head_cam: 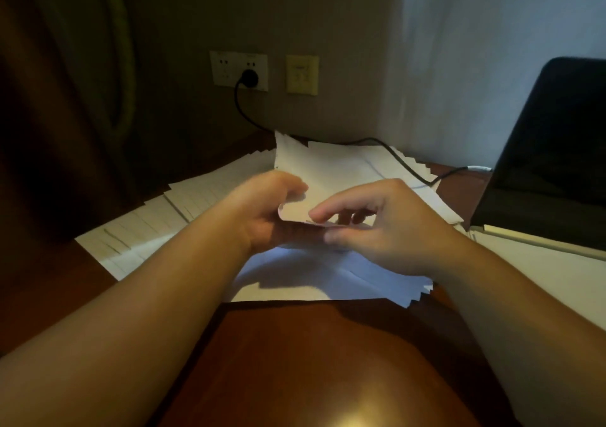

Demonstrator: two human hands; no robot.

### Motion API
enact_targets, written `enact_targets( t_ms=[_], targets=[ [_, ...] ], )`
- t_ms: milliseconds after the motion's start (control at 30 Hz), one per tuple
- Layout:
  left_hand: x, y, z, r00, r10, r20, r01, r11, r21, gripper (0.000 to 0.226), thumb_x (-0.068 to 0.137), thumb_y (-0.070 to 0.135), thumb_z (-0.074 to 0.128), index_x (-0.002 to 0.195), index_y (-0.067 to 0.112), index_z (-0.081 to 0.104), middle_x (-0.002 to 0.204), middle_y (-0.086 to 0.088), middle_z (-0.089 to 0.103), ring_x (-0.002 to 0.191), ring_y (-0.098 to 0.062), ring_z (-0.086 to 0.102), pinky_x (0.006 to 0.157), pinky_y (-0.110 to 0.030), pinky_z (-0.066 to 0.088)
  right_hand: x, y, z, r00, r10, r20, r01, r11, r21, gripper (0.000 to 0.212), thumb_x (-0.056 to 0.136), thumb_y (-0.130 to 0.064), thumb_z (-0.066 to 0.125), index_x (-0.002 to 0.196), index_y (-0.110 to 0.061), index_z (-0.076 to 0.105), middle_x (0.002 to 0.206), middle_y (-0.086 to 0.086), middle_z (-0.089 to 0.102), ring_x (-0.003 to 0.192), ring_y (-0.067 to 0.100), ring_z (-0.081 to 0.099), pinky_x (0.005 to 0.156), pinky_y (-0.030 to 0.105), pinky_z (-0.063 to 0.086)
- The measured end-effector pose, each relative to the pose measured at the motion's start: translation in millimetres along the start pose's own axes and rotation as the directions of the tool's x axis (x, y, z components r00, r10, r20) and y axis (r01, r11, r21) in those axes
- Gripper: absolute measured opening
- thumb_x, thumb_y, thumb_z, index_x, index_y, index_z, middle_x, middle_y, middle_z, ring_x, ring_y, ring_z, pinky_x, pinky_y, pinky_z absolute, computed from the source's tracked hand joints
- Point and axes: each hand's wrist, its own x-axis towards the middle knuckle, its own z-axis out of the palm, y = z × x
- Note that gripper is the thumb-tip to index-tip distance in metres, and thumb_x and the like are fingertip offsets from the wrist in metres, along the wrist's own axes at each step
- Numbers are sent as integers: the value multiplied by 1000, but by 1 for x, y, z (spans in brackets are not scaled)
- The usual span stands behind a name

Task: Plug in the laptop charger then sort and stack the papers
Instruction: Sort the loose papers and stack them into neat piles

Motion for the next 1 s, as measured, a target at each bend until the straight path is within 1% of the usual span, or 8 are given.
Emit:
enact_targets(
  t_ms=[133, 233, 300, 400, 533, 733, 867, 1000],
  targets=[
    [-5, 3, -9, 998, 62, -10, -61, 996, 71, 35, 96, -2, 50, 129, 8, 50, 113, -23, 64, 97, -39, 67, 78, -52, 57, 2, 0, -10, 993, 110, -43, -107, 992, 60, 29, 83, -57, 57, 103, -42, 72, 97, -27, 69, 95, -3, 62, 74, 19, 53],
    [-16, 8, -14, 983, 179, 30, -181, 981, 71, 41, 95, -9, 44, 123, 19, 56, 111, -18, 67, 98, -36, 66, 75, -46, 55, 6, 5, -18, 953, 213, -216, -229, 972, -53, 25, 90, -49, 61, 114, -46, 66, 120, -29, 60, 105, -3, 59, 89, 28, 53],
    [-24, 11, -21, 967, 249, 63, -254, 961, 106, 43, 94, -11, 44, 121, 18, 60, 109, -16, 70, 97, -34, 68, 74, -42, 55, 6, 5, -22, 931, 280, -236, -315, 941, -125, 47, 91, -48, 62, 135, -52, 48, 157, -15, 30, 134, 8, 44, 108, 33, 42],
    [-35, 10, -35, 944, 302, 129, -316, 944, 100, 49, 92, -10, 47, 125, 22, 62, 112, -15, 72, 102, -36, 70, 86, -49, 56, 7, -7, -23, 909, 346, -232, -381, 916, -125, 86, 88, -49, 65, 150, -55, 5, 160, -11, -26, 151, 22, 12, 114, 37, 26],
    [-52, 6, -49, 924, 314, 220, -329, 944, 37, 46, 92, -4, 52, 122, 29, 62, 111, -11, 74, 102, -35, 71, 78, -47, 59, 9, -14, -23, 873, 344, -347, -407, 904, -127, 109, 84, -49, 69, 145, -56, -21, 155, -7, -39, 151, 27, 8, 114, 39, 25],
    [-64, 3, -59, 898, 398, 188, -398, 916, -41, 37, 93, -2, 54, 115, 26, 65, 110, -11, 73, 100, -33, 71, 76, -45, 57, 15, -15, -27, 772, 453, -446, -358, 890, 283, 107, 87, -32, 73, 155, -35, -10, 161, -5, 25, 143, 20, 32, 100, 30, 31],
    [-60, 1, -60, 887, 445, 122, -443, 895, -43, 36, 93, 2, 57, 122, 23, 63, 110, -10, 73, 98, -30, 72, 72, -40, 58, 15, -19, -37, 781, 567, -261, -338, 736, 586, 25, 93, -15, 65, 118, -19, 60, 117, -3, 69, 115, 20, 63, 85, 27, 48],
    [-61, -2, -53, 855, 518, 32, -518, 848, 112, 33, 93, 7, 62, 122, 23, 61, 112, -6, 70, 108, -30, 66, 78, -38, 54, 7, -32, -46, 841, 484, -241, -239, 733, 637, 22, 94, -2, 59, 105, -19, 65, 102, -2, 76, 90, 14, 73, 72, 27, 57]
  ],
)
